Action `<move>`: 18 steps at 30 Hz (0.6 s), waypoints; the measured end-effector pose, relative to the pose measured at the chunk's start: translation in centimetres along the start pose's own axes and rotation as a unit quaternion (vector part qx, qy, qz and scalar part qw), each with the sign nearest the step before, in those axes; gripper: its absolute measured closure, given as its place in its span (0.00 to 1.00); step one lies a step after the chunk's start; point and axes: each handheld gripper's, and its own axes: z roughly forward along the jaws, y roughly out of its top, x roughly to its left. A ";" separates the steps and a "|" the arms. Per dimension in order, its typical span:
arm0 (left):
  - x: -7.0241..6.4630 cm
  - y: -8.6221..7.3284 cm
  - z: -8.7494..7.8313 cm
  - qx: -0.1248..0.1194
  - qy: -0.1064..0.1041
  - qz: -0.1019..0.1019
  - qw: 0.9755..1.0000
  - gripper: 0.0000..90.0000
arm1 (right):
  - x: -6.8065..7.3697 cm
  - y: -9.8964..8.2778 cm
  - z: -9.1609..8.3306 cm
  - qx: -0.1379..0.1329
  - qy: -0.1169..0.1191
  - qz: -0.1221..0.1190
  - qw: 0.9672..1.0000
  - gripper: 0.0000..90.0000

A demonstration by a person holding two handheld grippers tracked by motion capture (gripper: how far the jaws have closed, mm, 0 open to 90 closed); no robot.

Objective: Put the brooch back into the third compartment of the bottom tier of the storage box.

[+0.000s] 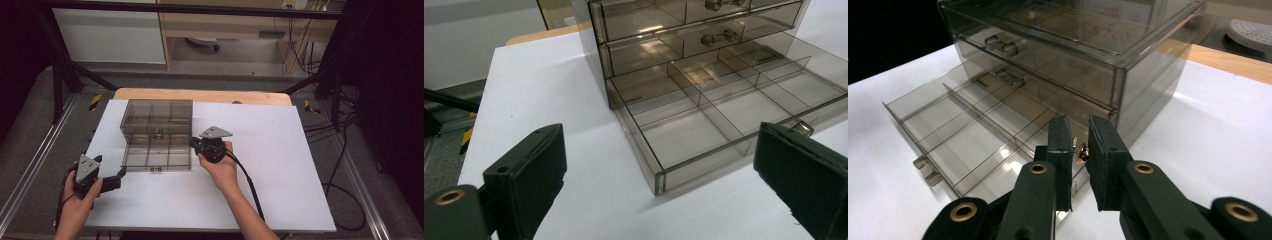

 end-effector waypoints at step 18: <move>0.0 0.0 0.0 0.001 -0.002 0.000 1.000 0.08 | 1.4 -0.4 0.8 0.013 0.013 -0.015 1.000 0.90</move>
